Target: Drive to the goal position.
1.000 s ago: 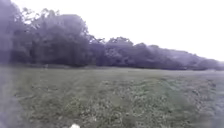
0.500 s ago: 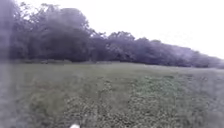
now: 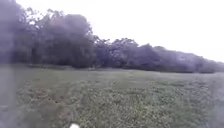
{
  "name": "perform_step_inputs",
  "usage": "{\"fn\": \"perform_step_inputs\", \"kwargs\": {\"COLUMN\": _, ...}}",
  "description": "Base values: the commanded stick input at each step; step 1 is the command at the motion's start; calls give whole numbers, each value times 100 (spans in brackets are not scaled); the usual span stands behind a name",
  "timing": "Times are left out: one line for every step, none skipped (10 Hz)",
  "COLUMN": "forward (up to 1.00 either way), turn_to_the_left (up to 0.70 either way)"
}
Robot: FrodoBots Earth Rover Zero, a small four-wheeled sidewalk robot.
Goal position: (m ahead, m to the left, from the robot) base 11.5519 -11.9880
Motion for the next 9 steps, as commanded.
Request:
{"fn": "perform_step_inputs", "kwargs": {"forward": 70, "turn_to_the_left": 0}}
{"fn": "perform_step_inputs", "kwargs": {"forward": 70, "turn_to_the_left": 0}}
{"fn": "perform_step_inputs", "kwargs": {"forward": 70, "turn_to_the_left": 0}}
{"fn": "perform_step_inputs", "kwargs": {"forward": 70, "turn_to_the_left": 0}}
{"fn": "perform_step_inputs", "kwargs": {"forward": 70, "turn_to_the_left": 0}}
{"fn": "perform_step_inputs", "kwargs": {"forward": 70, "turn_to_the_left": 0}}
{"fn": "perform_step_inputs", "kwargs": {"forward": 70, "turn_to_the_left": 0}}
{"fn": "perform_step_inputs", "kwargs": {"forward": 70, "turn_to_the_left": 0}}
{"fn": "perform_step_inputs", "kwargs": {"forward": 70, "turn_to_the_left": 0}}
